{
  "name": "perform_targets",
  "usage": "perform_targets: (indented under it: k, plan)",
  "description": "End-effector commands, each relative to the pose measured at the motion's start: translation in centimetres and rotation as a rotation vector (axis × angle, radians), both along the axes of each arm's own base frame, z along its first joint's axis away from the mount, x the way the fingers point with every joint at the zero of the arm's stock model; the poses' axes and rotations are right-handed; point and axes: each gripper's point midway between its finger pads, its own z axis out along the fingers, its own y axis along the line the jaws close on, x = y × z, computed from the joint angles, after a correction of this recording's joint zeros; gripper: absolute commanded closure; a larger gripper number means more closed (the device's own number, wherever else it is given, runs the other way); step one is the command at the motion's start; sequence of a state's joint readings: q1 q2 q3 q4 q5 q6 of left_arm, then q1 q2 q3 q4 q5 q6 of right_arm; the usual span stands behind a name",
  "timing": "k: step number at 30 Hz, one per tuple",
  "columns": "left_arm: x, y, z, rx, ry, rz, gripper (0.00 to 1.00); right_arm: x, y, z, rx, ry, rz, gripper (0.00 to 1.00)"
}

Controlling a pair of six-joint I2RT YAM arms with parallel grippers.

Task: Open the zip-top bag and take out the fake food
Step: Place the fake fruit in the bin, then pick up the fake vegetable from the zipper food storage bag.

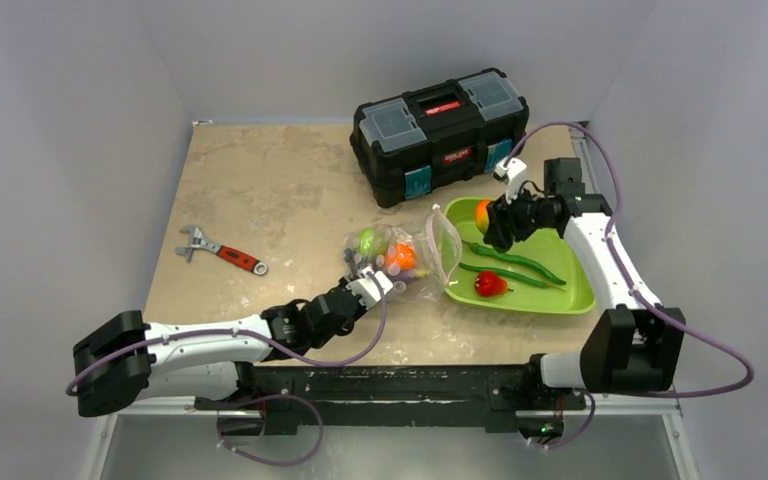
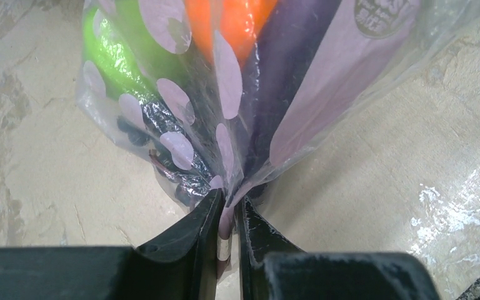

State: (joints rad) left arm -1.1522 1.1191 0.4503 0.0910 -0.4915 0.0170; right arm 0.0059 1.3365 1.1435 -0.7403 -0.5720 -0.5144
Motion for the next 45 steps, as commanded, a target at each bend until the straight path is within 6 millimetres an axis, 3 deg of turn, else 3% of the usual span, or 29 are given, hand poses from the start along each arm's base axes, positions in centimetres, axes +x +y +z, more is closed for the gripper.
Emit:
perform_targets:
  k: [1, 5, 9, 11, 13, 18, 21, 26, 30, 34, 37, 40, 45]
  plan:
    - [-0.4, 0.9, -0.1, -0.050, 0.038, 0.051, 0.87, 0.7, -3.5, -4.2, -0.177, 0.014, -0.050, 0.94]
    - [-0.9, 0.7, 0.3, -0.093, 0.059, 0.037, 0.86, 0.7, -5.1, -6.7, -0.240, 0.044, -0.060, 0.78]
    - [-1.3, 0.7, 0.3, -0.105, 0.072, 0.025, 0.86, 0.3, -4.9, -8.4, -0.250, 0.083, -0.001, 0.59]
    - [-1.5, 0.6, 0.3, -0.112, 0.079, 0.015, 0.86, 0.2, -4.4, -7.8, -0.232, 0.065, 0.037, 0.40]
    - [-1.6, 0.5, 0.3, -0.114, 0.083, 0.008, 0.86, 0.3, -4.0, -6.6, -0.215, 0.030, 0.056, 0.29]
    - [-1.6, 0.4, 0.3, -0.116, 0.084, -0.001, 0.87, 0.7, -3.3, -3.9, -0.193, -0.011, 0.103, 0.21]
    - [-1.8, 0.3, 0.2, -0.116, 0.088, -0.010, 0.87, 0.2, -1.8, -2.3, -0.128, -0.032, 0.184, 0.21]
    - [-1.9, 0.3, 0.3, -0.120, 0.088, -0.021, 0.87, -1.3, 2.7, 2.7, 0.078, -0.181, 0.390, 0.23]
    - [-2.0, 0.2, 0.3, -0.122, 0.091, -0.028, 0.88, -1.1, 6.1, 6.1, 0.171, -0.300, 0.460, 0.26]
    - [-2.1, 0.2, 0.3, -0.123, 0.091, -0.030, 0.88, -1.8, 9.9, 5.6, 0.154, -0.245, 0.554, 0.34]
    - [-2.1, 0.2, 0.3, -0.125, 0.091, -0.030, 0.88, -2.3, 12.0, 4.5, 0.152, -0.190, 0.597, 0.54]
    - [-2.1, 0.3, 0.5, -0.134, 0.089, -0.029, 0.88, -2.7, 12.7, 3.4, 0.139, -0.151, 0.614, 0.62]
    - [-2.2, 0.3, 0.8, -0.149, 0.084, -0.031, 0.88, -4.2, 12.9, 1.2, 0.144, -0.089, 0.651, 0.67]
